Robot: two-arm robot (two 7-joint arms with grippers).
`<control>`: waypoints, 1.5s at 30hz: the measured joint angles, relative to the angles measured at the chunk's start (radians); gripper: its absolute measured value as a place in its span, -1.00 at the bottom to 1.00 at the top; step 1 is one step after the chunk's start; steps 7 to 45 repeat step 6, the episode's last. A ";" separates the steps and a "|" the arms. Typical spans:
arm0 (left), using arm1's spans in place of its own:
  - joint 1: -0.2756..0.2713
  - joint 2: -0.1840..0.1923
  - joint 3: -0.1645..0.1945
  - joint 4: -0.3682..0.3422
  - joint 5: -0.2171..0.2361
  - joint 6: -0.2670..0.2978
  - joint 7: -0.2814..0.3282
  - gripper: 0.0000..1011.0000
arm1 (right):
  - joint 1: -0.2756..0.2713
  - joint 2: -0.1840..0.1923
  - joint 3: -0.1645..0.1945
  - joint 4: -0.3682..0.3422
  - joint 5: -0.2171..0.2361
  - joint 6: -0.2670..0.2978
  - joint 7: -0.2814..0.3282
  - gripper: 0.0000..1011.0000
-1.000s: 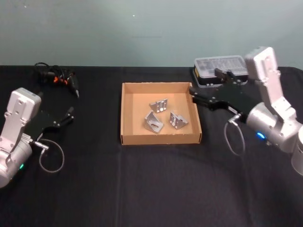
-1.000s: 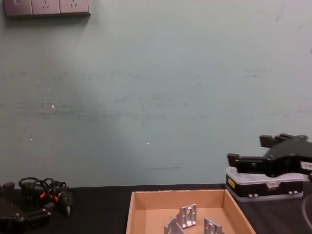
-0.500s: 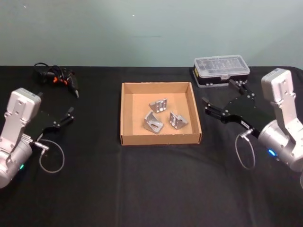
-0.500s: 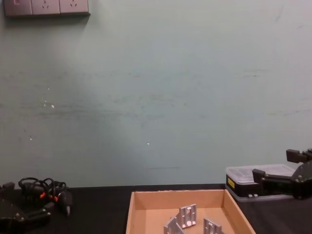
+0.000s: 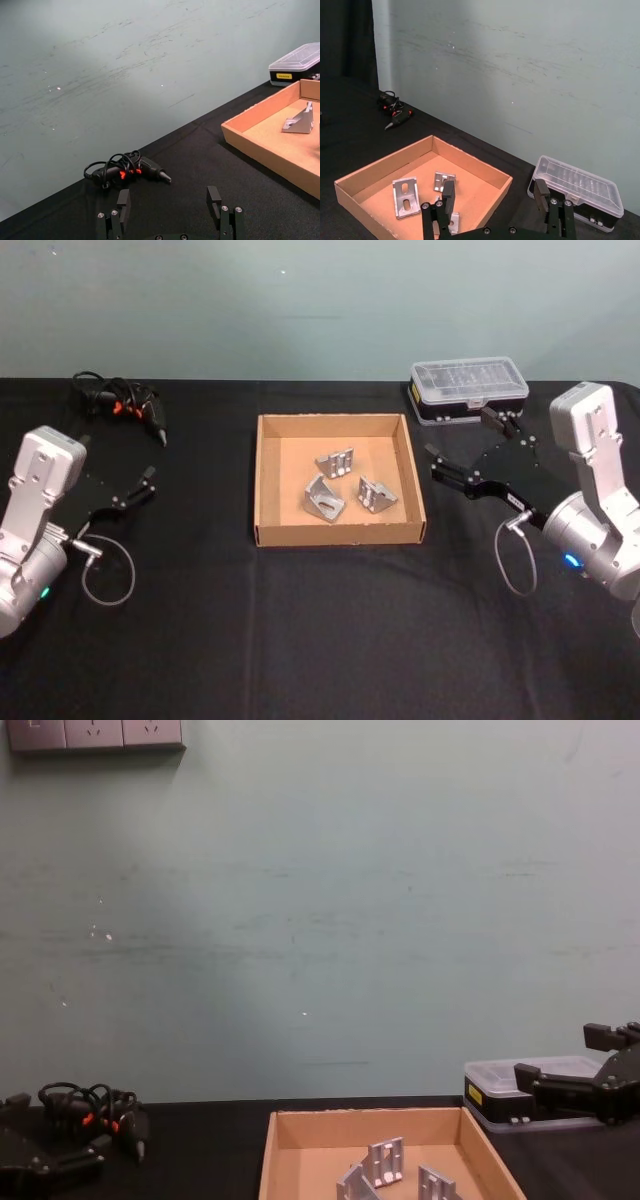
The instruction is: Use one hand to pick up the angle iron from the table and place it into the box.
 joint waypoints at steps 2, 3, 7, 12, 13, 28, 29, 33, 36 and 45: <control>0.000 0.000 0.000 0.000 0.000 0.000 0.000 0.98 | 0.001 0.000 0.000 0.000 0.000 0.001 0.000 0.99; 0.000 0.000 0.000 0.000 0.000 0.000 0.000 0.98 | 0.001 0.000 0.000 0.000 0.000 0.001 0.000 0.99; 0.000 0.000 0.000 0.000 0.000 0.000 0.000 0.98 | 0.001 0.000 -0.001 -0.001 0.000 0.003 0.000 0.99; 0.000 0.000 0.000 0.000 0.000 0.000 0.000 0.98 | 0.001 0.000 -0.001 -0.001 0.000 0.003 0.000 0.99; 0.000 0.000 0.000 0.000 0.000 0.000 0.000 0.98 | 0.001 0.000 -0.001 -0.001 0.000 0.003 0.000 0.99; 0.000 0.000 0.000 0.000 0.000 0.000 0.000 0.98 | 0.001 0.000 -0.001 -0.001 0.000 0.003 0.000 0.99; 0.000 0.000 0.000 0.000 0.000 0.000 0.000 0.98 | 0.001 0.000 -0.001 -0.001 0.000 0.003 0.000 0.99; 0.000 0.000 0.000 0.000 0.000 0.000 0.000 0.98 | 0.001 0.000 -0.001 -0.001 0.000 0.003 0.000 0.99; 0.000 0.000 0.000 0.000 0.000 0.000 0.000 0.98 | 0.001 0.000 -0.001 -0.001 0.000 0.003 0.000 0.99; 0.000 0.000 0.000 0.000 0.000 0.000 0.000 0.98 | 0.001 0.000 -0.001 -0.001 0.000 0.003 0.000 0.99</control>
